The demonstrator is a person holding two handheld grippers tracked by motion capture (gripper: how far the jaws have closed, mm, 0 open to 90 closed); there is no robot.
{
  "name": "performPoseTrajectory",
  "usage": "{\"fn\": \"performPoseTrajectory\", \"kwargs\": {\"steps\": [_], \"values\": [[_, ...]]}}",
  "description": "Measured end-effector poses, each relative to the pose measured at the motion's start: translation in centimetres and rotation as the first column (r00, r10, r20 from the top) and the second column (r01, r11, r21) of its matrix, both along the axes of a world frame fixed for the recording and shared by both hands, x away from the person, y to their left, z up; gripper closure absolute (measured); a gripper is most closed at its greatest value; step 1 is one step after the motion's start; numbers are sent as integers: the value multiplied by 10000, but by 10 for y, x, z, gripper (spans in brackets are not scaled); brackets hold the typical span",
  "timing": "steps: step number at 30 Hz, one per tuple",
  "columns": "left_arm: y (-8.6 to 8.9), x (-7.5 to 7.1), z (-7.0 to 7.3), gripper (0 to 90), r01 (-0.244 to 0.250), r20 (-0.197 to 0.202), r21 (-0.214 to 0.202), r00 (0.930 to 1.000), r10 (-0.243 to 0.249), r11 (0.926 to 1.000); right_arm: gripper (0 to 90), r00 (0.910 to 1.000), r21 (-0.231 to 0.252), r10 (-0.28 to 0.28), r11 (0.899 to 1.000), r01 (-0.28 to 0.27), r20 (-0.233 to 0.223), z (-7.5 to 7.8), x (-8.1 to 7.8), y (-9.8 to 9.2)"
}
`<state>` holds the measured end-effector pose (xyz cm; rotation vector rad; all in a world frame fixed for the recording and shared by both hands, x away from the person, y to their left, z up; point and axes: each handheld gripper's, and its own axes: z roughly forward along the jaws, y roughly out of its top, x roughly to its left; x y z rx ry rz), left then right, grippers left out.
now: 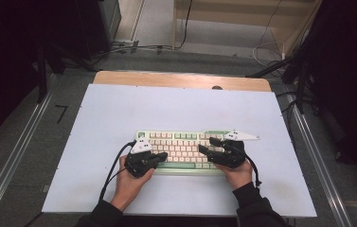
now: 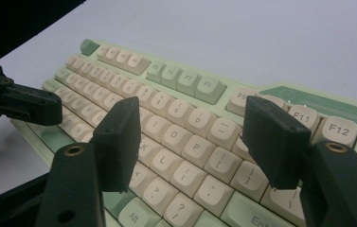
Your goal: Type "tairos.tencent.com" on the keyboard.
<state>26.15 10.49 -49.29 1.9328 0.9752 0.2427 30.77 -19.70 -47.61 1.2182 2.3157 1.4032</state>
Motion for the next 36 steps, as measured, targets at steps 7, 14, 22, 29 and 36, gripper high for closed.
{"fn": "performPoseTrajectory", "kwargs": {"steps": [7, 14, 22, 29, 36], "values": [[0, 1, -1, 900, -71, -69, 110, 9999, 72, 9999, 366, 10000, 6, 15, 10000, -15, -22, 0, 0, 0], [-1, 2, -3, 900, -129, -74, 274, 9999, 131, 9995, 366, 10000, 0, 8, 10000, -8, -25, 0, 0, 0], [-1, 3, -4, 900, -118, -158, 266, 9998, 123, 9996, 366, 10000, -7, 8, 10000, -8, -16, 0, 0, 0], [-3, 3, -5, 900, -56, -312, 263, 9995, 64, 9996, 368, 10000, -7, 14, 10000, -14, -27, -1, 0, 0], [14, -6, 12, 580, -704, 583, -1141, 9953, 774, 9910, 368, 10000, 18, -20, 10000, 20, -5, 0, 0, -1]]}}
